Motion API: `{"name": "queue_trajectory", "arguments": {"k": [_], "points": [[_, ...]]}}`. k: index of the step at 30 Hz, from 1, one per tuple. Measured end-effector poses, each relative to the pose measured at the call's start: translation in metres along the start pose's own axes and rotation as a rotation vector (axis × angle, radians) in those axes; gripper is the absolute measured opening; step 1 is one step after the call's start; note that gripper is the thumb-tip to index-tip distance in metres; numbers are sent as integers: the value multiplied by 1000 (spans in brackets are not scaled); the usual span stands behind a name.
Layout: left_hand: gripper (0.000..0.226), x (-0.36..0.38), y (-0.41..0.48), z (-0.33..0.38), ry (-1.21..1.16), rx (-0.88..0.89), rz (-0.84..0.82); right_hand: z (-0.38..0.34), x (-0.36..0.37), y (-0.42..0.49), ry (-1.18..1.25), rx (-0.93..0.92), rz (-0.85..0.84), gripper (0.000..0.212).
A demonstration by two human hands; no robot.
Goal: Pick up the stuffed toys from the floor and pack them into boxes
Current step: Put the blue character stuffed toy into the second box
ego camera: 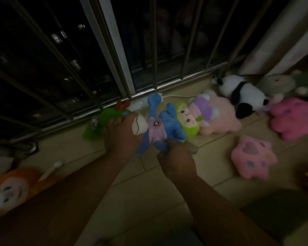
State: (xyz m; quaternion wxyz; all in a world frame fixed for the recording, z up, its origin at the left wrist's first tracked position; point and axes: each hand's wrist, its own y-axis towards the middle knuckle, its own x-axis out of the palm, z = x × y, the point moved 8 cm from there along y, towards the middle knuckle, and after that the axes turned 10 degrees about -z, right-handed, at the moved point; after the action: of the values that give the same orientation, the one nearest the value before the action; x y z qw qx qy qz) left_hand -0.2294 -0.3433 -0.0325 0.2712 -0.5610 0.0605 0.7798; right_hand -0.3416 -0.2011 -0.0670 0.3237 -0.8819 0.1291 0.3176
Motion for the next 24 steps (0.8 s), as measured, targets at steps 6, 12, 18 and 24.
{"name": "queue_trajectory", "arguments": {"k": [6, 12, 18, 24], "points": [[62, -82, -51, 54, -51, 2, 73, -26, -86, -82, 109, -26, 30, 37], [61, -154, -103, 116, -81, 3, 134, -20, -172, -169, 772, 104, 25, 23], [55, -218, -156, 187, -170, -23, 226, 5, -203, -239, 1510, 298, 58, 22], [52, -252, -236, 234, -297, -80, 263, -21, -244, -304, 1122, 105, -185, 18]]}}
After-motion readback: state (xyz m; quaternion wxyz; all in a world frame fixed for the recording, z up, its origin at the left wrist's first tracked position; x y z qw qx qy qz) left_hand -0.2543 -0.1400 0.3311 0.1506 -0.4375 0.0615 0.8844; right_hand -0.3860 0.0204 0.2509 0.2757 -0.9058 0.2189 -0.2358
